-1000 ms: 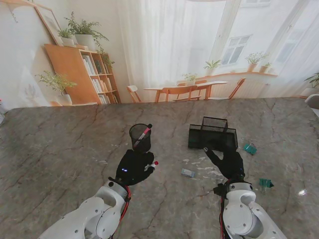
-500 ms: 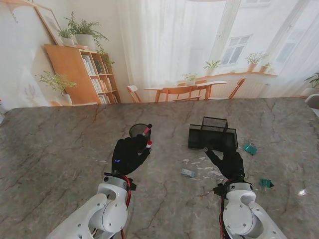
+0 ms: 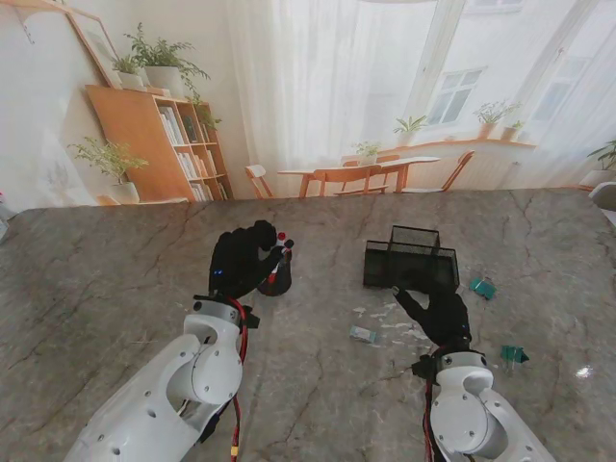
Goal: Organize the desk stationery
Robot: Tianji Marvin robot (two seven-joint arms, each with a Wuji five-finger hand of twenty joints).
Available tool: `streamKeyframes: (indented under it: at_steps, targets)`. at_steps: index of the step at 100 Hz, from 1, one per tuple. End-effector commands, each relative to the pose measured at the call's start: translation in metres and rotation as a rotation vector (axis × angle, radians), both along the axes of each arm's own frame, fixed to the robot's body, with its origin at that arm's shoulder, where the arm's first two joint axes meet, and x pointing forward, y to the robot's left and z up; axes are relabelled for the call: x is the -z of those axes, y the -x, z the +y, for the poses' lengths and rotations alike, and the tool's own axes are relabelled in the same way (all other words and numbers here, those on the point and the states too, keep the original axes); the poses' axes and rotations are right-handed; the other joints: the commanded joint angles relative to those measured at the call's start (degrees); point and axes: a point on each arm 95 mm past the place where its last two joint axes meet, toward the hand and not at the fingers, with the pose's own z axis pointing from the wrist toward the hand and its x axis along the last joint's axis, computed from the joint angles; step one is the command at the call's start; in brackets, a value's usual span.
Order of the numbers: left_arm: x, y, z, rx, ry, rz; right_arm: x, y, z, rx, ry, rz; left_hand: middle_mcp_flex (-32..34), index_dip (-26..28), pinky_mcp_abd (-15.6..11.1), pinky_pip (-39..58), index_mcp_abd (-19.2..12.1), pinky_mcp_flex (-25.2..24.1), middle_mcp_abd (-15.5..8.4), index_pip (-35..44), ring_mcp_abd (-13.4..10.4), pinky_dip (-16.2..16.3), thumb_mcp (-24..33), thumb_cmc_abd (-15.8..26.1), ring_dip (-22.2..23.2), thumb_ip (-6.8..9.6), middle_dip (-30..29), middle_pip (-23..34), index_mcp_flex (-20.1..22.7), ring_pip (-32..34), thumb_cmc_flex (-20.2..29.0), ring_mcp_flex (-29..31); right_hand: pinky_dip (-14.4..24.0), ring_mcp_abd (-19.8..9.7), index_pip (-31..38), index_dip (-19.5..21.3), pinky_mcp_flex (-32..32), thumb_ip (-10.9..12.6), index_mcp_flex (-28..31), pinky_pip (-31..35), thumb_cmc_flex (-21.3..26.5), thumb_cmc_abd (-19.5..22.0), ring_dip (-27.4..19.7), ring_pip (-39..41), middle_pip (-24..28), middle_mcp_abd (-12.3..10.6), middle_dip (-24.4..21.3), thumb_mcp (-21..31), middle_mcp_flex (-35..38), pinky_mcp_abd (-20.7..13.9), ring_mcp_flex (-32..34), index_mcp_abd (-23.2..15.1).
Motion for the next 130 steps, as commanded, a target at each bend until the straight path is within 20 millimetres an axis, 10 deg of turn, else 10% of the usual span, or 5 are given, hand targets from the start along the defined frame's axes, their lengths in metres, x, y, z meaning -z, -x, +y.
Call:
streamKeyframes:
  at_steps: [1,75,105,130]
  targets:
    - [-0.007,-0.012,0.005,-0.005,0.006,-0.014,0.003,-0.001,0.001,-0.018,0.01,0.018,-1.2,1.7,-1.8,-1.2,-0.9,0.3,-5.4,4.6,-0.6,1.4,2.6,0.7,0.8,4.68,0.0,0.0,-0.5,-0.9,3.8,-0.2,1.0,0.0,0.2,0.5,-0.5,2.0,0.9,1.0,-0.2,1.3,0.8,0.5,0.6,-0.1,1.1,-1.4,0.4,0.6,0.2,-0.1]
    - [0.031,-0.078,0.02,-0.035,-0.032,0.132,0.008,-0.007,0.006,-0.069,0.045,0.064,-1.7,0.7,-2.0,-2.5,-0.9,0.1,-5.1,3.4,-0.9,2.4,-2.1,1.8,0.7,3.33,0.1,-0.8,-0.7,-1.4,6.6,-0.9,1.0,0.0,0.2,0.4,-0.5,2.0,0.8,1.0,-0.2,1.2,0.7,0.3,0.5,-0.1,1.0,-1.3,0.4,0.6,0.1,-0.1]
    - [0.047,-0.077,0.017,-0.029,-0.051,0.193,0.009,-0.008,0.006,-0.07,0.041,0.062,-6.5,-2.6,-1.3,-7.4,-2.8,-3.9,-3.4,-1.5,-1.1,1.4,-18.7,6.7,-1.2,-0.69,0.2,-5.1,-3.3,-4.6,15.6,-5.0,1.0,0.0,0.2,0.5,-0.5,2.0,0.9,0.9,-0.2,1.2,0.8,0.3,0.5,-0.1,1.0,-1.3,0.4,0.7,0.2,-0.1]
    - [0.048,-0.072,0.018,-0.005,-0.093,0.2,0.009,-0.008,0.006,-0.07,0.041,0.062,-19.5,-28.1,4.4,-19.9,1.8,-15.3,4.4,-48.1,-1.3,-6.3,-25.4,17.1,-15.5,-1.61,-37.4,-32.3,-6.3,-22.6,6.7,-14.0,1.0,0.0,0.2,0.4,-0.5,1.9,0.9,0.9,-0.2,1.3,0.8,0.3,0.5,-0.1,1.0,-1.4,0.4,0.7,0.2,-0.1]
